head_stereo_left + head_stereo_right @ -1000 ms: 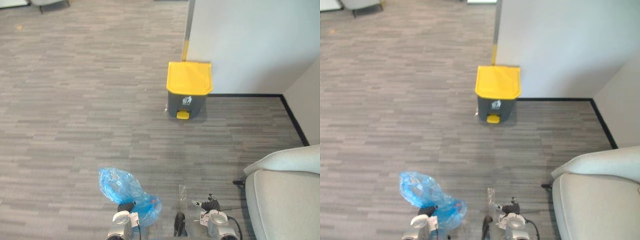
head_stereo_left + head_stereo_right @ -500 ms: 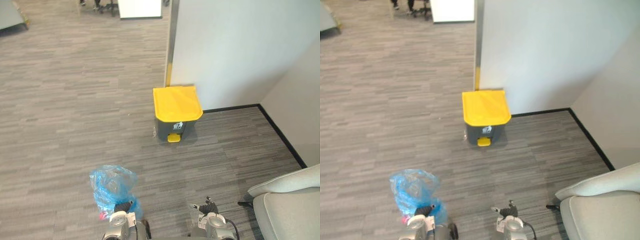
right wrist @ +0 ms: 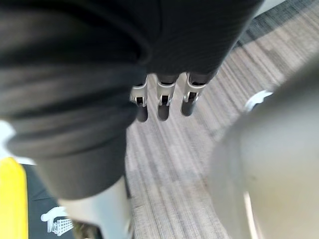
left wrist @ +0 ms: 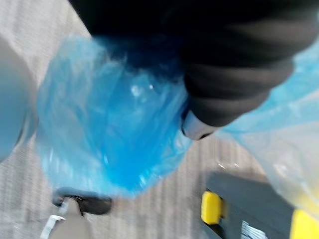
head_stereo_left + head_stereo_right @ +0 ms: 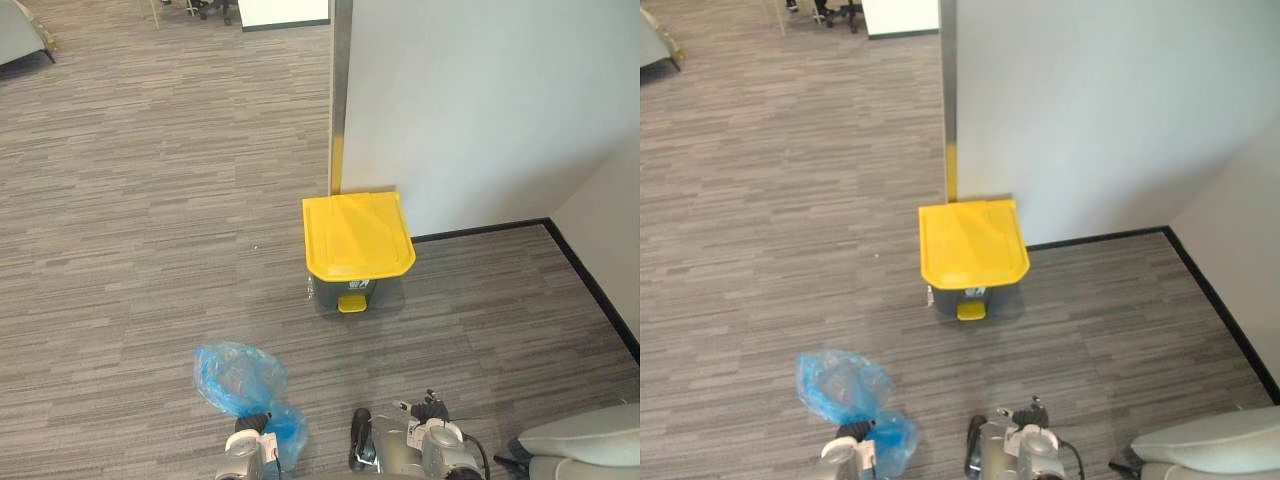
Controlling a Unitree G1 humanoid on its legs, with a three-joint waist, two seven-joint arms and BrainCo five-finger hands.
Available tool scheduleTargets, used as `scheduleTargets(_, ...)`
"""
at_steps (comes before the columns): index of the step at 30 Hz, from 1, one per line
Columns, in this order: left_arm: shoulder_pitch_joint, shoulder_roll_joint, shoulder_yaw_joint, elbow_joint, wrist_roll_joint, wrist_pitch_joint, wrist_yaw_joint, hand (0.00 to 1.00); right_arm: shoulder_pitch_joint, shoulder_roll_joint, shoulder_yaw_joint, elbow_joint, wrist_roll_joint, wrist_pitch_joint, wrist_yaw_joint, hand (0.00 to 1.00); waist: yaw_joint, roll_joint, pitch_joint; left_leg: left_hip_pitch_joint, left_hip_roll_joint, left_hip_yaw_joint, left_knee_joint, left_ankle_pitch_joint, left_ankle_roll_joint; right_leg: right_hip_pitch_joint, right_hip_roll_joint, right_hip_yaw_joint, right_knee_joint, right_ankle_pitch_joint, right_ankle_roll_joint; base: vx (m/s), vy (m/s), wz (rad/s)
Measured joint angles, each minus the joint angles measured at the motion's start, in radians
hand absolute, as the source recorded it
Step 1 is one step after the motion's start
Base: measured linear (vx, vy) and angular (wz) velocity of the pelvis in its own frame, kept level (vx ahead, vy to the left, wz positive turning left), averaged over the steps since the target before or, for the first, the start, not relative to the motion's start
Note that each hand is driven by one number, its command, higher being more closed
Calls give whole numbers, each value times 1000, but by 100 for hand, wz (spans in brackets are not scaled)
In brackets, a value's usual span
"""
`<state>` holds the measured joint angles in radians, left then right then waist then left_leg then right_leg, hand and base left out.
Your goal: Gather rubbish on tea table into small bin, then transfer packed bag to large trash can.
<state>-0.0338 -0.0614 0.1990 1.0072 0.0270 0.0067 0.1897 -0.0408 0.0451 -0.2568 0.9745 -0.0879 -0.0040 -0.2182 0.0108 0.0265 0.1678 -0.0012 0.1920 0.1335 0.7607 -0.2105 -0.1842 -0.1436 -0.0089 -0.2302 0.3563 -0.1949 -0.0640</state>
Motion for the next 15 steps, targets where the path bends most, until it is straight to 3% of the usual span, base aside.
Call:
scheduleTargets(1,9,-3,1,-25,0,-2,1,100,1,1,11,3,0,2,0,0,8,6,-4,-73,39,25,120,-15,19,51,14,1,-32,-2,-5,370,-5,-35)
scheduleTargets(2,17,-3,2,-36,0,-2,1,100,4,4,13,9,2,4,0,0,17,5,-6,-113,50,60,119,-37,60,89,15,14,-53,-1,-6,365,22,-43)
scheduleTargets(4,18,-2,1,-42,-1,-1,1,100,4,4,15,9,4,6,0,0,23,1,-6,-149,51,95,52,-56,90,120,13,33,-77,1,-3,261,69,-45)
scheduleTargets(6,15,-3,0,-46,-1,-1,1,100,3,7,15,9,9,9,0,0,32,4,-11,-166,28,114,-251,-29,120,149,3,77,-96,4,25,271,168,-60)
scheduleTargets(7,15,-3,0,-45,-1,-1,1,100,3,7,15,9,9,9,0,0,32,8,-14,-165,24,110,-308,-4,123,149,3,81,-97,4,30,308,229,-51)
scheduleTargets(8,16,2,12,-32,-1,-1,5,100,6,8,14,16,9,11,-1,0,39,2,-30,-148,-10,108,-420,79,110,147,-7,117,-102,-5,72,289,226,-36)
scheduleTargets(11,15,-2,2,-32,1,-1,3,100,27,20,12,22,8,14,2,0,40,-39,-43,-84,-72,161,-509,84,123,148,-71,144,-96,-10,98,189,180,-27)
scheduleTargets(13,15,0,-2,-21,1,0,4,100,33,25,8,21,8,13,1,0,40,-41,-41,-40,-88,183,-542,73,140,136,-89,153,-38,-8,106,128,168,-33)
scheduleTargets(15,17,6,-2,-14,1,0,4,100,31,28,14,17,8,12,1,0,42,-44,-39,11,-106,198,-584,64,151,76,-113,154,125,-5,123,75,131,-24)
